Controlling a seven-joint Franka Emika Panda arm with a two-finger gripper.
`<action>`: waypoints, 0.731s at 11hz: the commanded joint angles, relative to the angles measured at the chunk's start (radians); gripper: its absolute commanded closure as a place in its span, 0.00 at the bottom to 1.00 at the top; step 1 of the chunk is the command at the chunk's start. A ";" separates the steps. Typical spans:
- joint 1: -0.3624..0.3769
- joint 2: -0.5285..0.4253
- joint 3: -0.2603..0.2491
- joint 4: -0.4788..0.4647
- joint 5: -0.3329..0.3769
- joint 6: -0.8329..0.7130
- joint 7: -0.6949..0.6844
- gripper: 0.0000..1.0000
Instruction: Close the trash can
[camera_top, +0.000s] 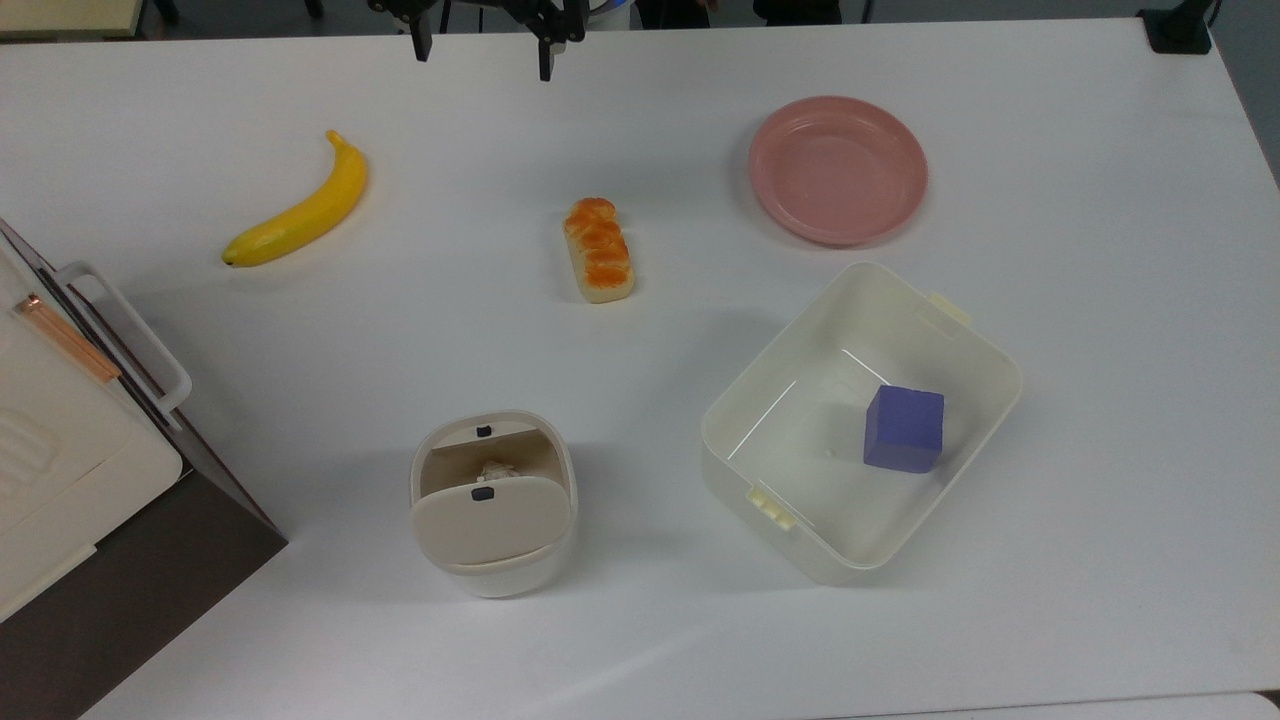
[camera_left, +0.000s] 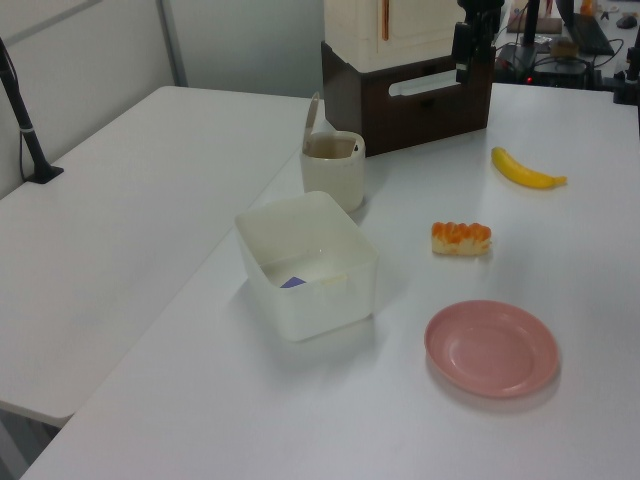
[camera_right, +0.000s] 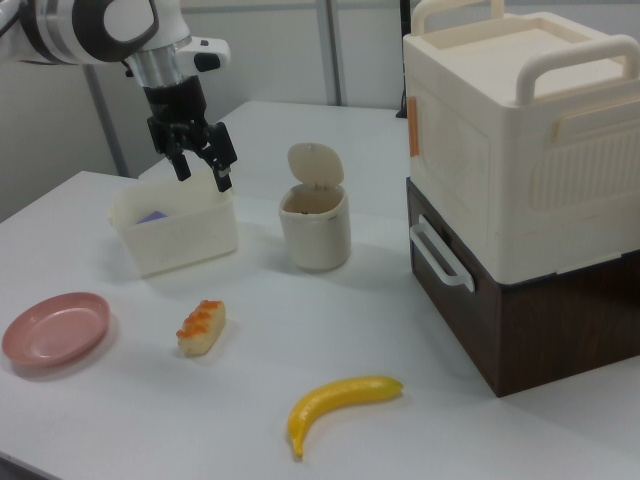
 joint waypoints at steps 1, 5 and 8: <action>0.013 -0.019 -0.030 -0.014 0.022 0.018 0.010 0.00; 0.013 -0.027 -0.032 -0.008 0.024 -0.039 -0.197 0.00; 0.013 -0.024 -0.024 -0.002 0.024 -0.073 -0.162 0.00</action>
